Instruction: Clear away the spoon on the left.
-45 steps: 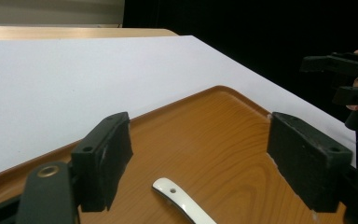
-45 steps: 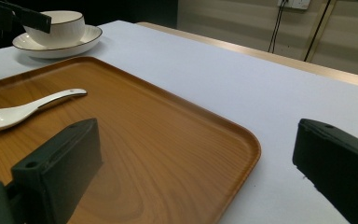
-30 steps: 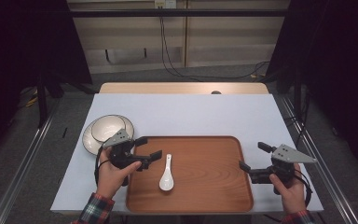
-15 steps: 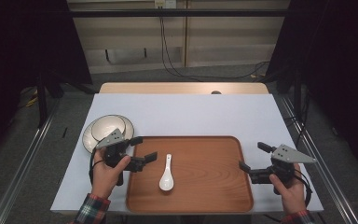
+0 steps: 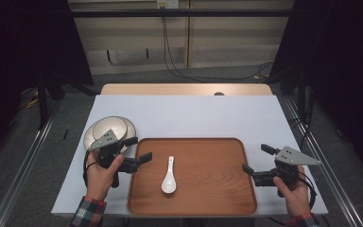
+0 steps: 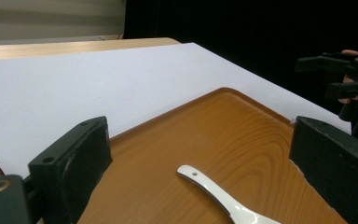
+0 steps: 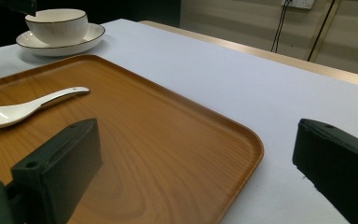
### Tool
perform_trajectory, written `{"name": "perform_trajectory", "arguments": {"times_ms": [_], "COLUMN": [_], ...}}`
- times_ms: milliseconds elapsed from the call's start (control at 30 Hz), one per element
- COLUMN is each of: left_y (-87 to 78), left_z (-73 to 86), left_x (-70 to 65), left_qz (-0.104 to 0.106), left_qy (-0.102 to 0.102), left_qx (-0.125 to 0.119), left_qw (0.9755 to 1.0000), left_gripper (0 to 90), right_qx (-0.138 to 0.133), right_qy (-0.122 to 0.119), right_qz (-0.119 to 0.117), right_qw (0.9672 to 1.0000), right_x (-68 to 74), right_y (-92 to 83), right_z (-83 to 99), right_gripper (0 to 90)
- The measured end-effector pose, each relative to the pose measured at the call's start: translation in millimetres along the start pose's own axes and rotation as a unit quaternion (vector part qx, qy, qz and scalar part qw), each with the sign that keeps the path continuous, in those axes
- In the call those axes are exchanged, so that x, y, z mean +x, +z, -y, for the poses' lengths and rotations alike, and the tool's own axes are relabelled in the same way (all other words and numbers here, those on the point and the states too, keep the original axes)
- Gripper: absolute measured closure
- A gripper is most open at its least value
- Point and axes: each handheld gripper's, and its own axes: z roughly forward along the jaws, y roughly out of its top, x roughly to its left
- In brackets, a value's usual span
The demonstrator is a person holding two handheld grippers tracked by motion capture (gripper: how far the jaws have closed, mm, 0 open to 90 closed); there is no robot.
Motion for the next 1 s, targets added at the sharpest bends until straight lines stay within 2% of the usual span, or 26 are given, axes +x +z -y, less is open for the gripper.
{"name": "perform_trajectory", "arguments": {"times_ms": [333,633,700,933,1000], "left_y": [-8.1,-17.7,-18.9,-20.8,-21.1], "left_z": [-0.6,-2.4,-2.4,-0.8,-0.1], "left_x": [5.1,10.4,11.5,12.0,11.3], "left_qz": [-0.003,-0.019,-0.014,-0.02,-0.031], "left_qy": [0.0,0.004,0.003,0.009,0.012], "left_qx": [-0.005,-0.008,-0.011,-0.004,0.003], "left_qw": [1.0,0.9998,0.9998,0.9997,0.9994], "left_gripper": [5.3,5.3,5.3,5.3,5.3], "right_qx": [0.0,-0.002,-0.002,-0.001,-0.001], "right_qy": [0.001,0.0,0.0,0.002,0.004], "right_qz": [-0.002,0.001,0.001,0.001,0.004], "right_qw": [1.0,1.0,1.0,1.0,1.0], "right_x": [-0.3,-1.2,-1.6,-2.5,-2.8], "right_y": [-0.7,-0.9,-0.9,-0.3,0.5], "right_z": [-0.2,-0.1,-0.2,-0.2,-0.3], "right_gripper": [0.8,0.8,0.8,0.7,0.6]}}
